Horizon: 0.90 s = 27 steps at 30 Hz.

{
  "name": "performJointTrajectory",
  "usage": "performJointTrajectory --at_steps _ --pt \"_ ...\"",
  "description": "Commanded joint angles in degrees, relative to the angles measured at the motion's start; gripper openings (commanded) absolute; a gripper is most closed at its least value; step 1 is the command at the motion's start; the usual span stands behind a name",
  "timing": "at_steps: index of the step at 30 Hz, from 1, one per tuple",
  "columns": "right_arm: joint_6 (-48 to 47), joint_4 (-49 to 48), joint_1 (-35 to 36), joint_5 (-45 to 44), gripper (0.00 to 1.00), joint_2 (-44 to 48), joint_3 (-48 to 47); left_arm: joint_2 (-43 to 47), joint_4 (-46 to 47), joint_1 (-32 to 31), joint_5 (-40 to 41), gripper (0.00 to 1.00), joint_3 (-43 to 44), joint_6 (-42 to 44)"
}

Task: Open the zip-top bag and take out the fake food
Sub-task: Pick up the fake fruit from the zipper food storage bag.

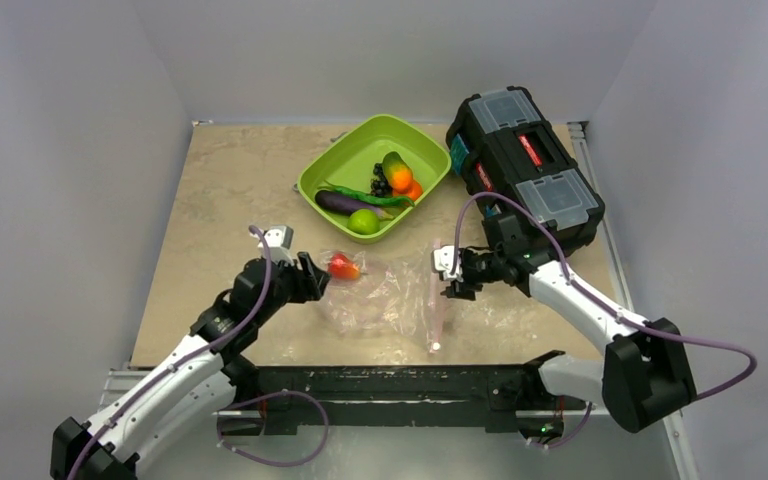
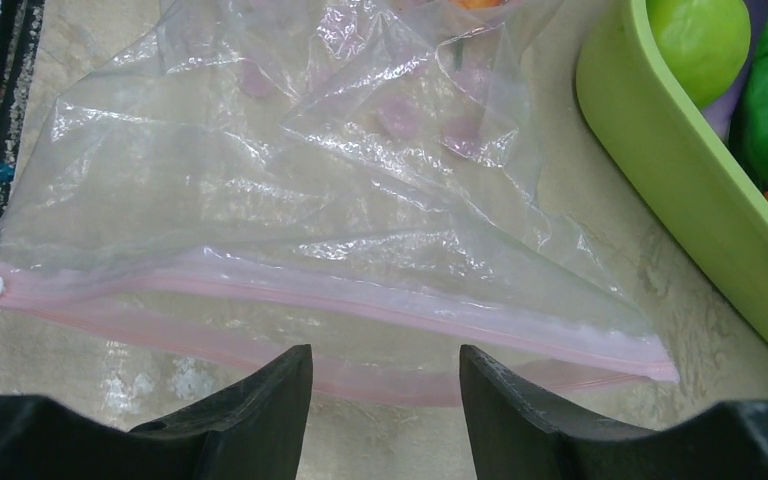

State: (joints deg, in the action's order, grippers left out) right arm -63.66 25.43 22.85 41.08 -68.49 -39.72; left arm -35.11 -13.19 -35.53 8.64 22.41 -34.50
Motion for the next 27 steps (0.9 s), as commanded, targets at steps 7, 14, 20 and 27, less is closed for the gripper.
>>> performJointTrajectory --at_steps 7,14,20,27 --pt "2.2 -4.6 2.6 -2.0 0.54 -2.5 0.6 -5.9 17.0 12.6 -20.1 0.49 -1.5 -2.8" --pt "2.4 -5.4 2.9 -2.1 0.55 -2.5 1.0 -11.0 21.9 18.4 -24.9 0.41 -3.2 -6.3" --pt "2.5 -5.2 3.0 -1.9 0.55 -2.9 0.8 -14.5 25.3 19.5 -28.3 0.28 -3.3 -7.2" --pt "2.5 -5.0 3.2 -1.9 0.55 -3.1 0.7 -17.4 23.8 19.6 -27.1 0.22 -2.1 -4.9"
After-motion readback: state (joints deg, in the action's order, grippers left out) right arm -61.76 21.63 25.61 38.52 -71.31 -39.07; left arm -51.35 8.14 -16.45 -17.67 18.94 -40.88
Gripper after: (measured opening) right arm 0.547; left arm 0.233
